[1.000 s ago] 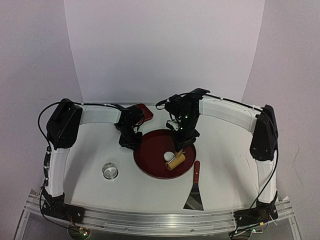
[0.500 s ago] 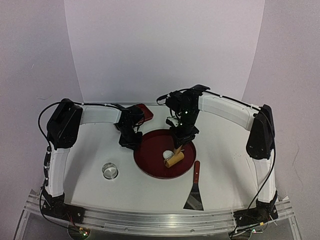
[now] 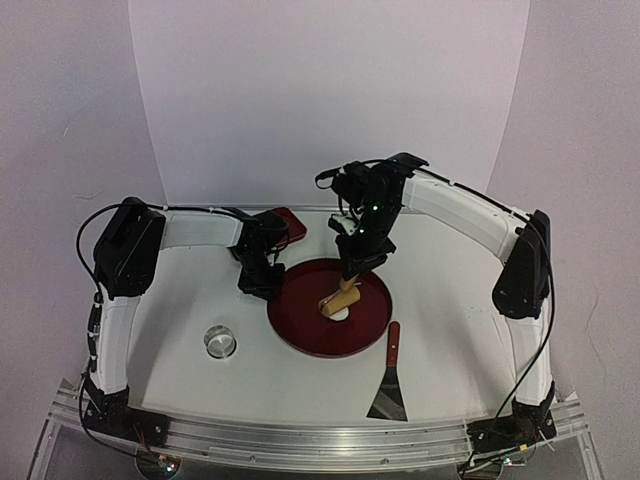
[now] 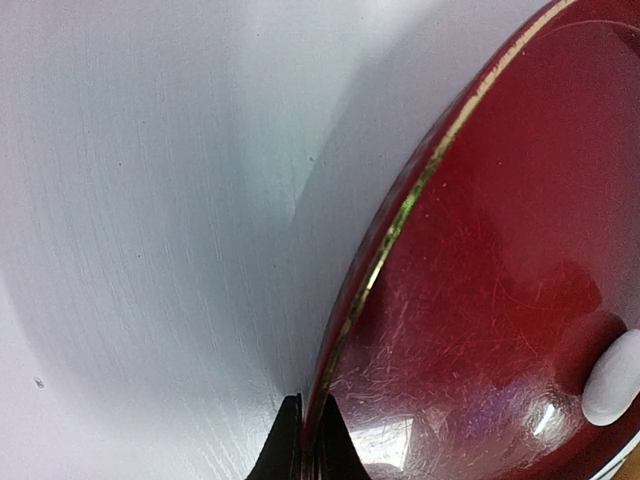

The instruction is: Roll out the dumpling wrappers from the dough

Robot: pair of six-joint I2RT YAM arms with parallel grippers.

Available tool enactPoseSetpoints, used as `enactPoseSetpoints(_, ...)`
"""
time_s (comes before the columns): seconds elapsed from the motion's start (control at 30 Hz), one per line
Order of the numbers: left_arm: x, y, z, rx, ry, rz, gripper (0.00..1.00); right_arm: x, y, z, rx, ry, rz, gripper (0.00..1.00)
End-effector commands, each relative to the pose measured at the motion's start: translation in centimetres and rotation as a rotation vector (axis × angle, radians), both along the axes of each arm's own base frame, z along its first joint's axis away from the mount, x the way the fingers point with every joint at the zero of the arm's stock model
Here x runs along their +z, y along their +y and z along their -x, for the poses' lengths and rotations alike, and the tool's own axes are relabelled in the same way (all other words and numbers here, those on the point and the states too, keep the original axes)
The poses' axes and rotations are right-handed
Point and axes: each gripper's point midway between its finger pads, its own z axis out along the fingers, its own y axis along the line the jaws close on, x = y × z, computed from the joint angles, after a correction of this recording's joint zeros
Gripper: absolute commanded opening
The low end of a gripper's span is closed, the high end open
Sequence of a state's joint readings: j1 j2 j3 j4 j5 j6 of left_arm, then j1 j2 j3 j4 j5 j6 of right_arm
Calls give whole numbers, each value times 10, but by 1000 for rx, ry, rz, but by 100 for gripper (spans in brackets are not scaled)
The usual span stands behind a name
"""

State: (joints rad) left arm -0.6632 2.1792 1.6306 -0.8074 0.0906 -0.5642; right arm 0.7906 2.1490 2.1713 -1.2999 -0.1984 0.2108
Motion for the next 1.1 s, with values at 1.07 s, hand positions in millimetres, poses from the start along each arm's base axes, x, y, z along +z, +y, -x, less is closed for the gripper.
enactPoseSetpoints(1.07, -38, 42, 22, 54, 98, -219, 0, -137, -47, 11, 111, 69, 327, 0)
